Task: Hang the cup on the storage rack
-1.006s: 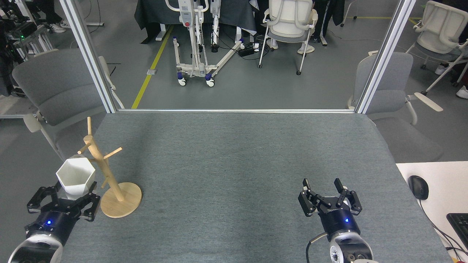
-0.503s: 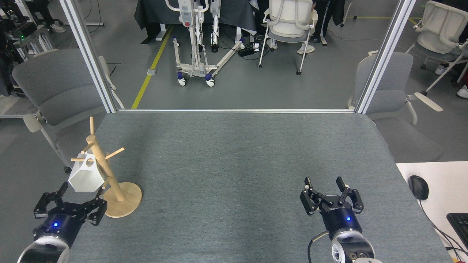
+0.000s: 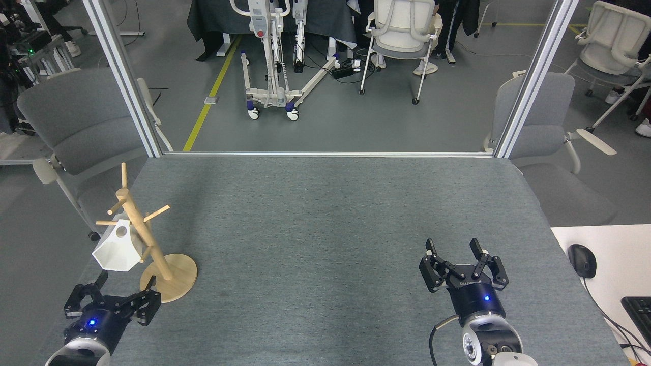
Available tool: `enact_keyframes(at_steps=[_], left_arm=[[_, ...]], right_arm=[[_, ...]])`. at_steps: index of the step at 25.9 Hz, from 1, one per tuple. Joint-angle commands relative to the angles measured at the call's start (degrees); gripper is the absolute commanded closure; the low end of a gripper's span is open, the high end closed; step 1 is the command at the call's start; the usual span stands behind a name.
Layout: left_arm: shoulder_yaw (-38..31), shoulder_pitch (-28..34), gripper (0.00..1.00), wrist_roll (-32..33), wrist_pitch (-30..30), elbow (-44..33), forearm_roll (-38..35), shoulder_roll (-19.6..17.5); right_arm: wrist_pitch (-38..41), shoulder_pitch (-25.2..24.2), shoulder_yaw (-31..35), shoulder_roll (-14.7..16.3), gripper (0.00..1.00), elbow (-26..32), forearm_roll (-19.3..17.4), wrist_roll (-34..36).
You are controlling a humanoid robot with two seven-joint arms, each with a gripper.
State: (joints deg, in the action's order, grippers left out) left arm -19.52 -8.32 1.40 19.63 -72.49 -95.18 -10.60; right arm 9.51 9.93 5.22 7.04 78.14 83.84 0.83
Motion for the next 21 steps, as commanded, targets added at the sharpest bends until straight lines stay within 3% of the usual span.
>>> enact_keyframes(at_steps=[1, 8, 14, 16, 21], left_arm=[[0.01, -0.03, 0.02, -0.09, -0.03, 1.73, 0.00, 0.93], [2.65, 0.14, 0.02, -0.17, 0.50, 1.65, 0.09, 7.26], [7.48, -1.35, 0.02, -0.17, 0.15, -1.61, 0.09, 17.01], [9.59, -2.14, 0.02, -0.09, -0.47, -1.96, 0.09, 18.33], [21.98, -6.10, 0.02, -0.09, -12.51, -2.13, 0.61, 18.42]], right_arm=[[-0.02, 0.00, -0.03, -0.01, 0.01, -0.01, 0.09, -0.04], [-0.02, -0.09, 0.23, 0.87, 0.01, -0.01, 0.00, -0.04], [-0.02, 0.26, 0.23, 1.04, 0.01, -0.01, 0.00, -0.57], [-0.11, 0.09, 0.14, 0.87, 0.01, 0.08, 0.18, -0.83], [-0.11, 0.17, 0.05, 0.87, 0.01, 2.89, 0.35, -3.47]])
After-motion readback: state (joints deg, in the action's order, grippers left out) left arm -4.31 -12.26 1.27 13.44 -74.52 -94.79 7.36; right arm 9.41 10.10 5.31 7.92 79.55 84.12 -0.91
